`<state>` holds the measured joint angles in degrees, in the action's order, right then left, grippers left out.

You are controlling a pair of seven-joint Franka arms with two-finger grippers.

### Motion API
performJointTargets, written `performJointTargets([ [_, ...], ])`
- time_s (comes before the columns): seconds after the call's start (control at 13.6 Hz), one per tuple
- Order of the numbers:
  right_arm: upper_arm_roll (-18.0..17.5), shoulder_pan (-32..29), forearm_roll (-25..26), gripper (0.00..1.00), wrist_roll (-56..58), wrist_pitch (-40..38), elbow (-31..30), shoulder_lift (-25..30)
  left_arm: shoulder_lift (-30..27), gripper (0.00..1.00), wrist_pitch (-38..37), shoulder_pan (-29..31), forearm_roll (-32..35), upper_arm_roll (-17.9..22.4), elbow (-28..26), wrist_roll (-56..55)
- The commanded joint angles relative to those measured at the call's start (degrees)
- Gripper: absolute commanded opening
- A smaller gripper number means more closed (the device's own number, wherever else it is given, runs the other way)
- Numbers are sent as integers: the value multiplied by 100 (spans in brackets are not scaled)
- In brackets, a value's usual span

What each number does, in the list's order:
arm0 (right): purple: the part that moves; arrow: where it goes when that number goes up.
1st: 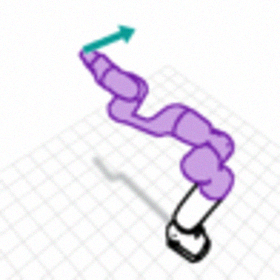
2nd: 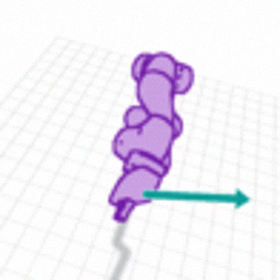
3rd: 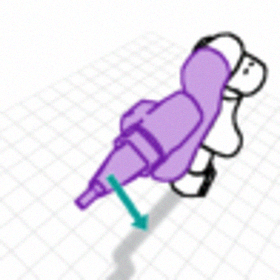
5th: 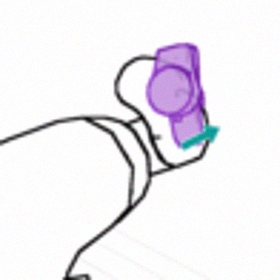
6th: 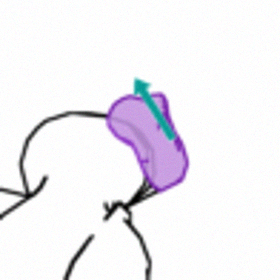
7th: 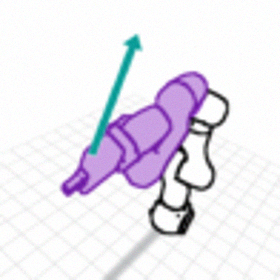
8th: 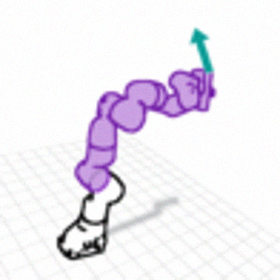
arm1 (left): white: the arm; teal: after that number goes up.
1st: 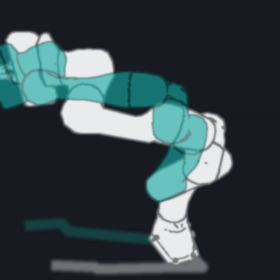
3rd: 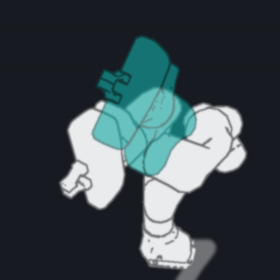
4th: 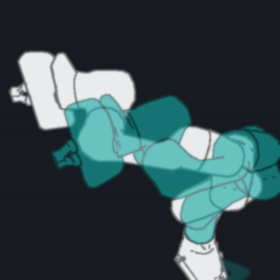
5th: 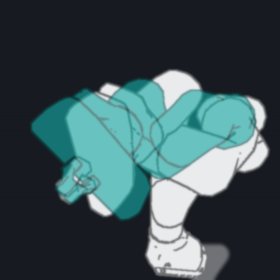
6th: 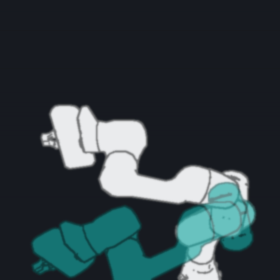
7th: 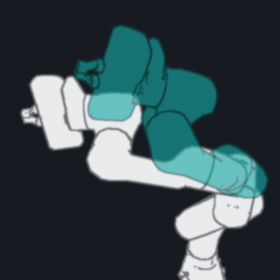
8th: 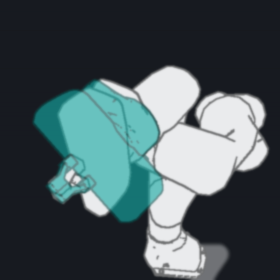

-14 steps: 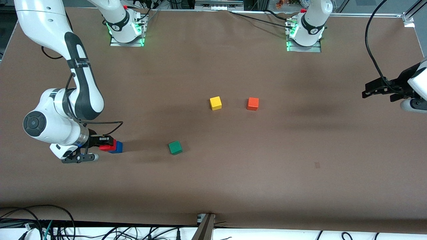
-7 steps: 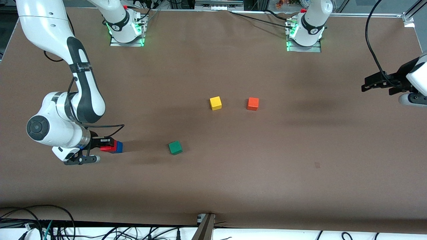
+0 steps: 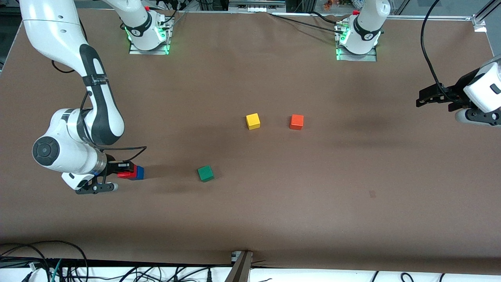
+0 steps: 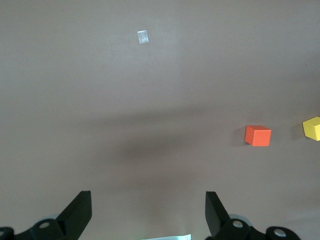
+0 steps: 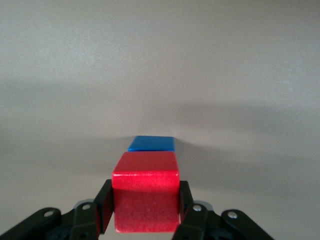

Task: Pass red block to right arm, stack on blue
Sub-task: 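Lower the red cube onto the blue cube with the right gripper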

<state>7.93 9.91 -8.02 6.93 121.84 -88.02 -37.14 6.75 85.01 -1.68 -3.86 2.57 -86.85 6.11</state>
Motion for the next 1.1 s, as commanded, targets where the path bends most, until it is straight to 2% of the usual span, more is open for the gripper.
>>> performJointTargets([
  [0.0, -29, -25, 73, 8, -113, -134, 188, -109, 97, 100, 15, -69, 78, -63, 167, -66],
  [0.22, -29, -16, 55, 8, -122, -126, 188, -144, 239, 100, 15, -78, 96, -63, 353, -66],
  [1.03, -29, 11, 55, 8, -236, -108, 188, -153, 291, 100, 15, -78, 61, -63, 362, -57],
])
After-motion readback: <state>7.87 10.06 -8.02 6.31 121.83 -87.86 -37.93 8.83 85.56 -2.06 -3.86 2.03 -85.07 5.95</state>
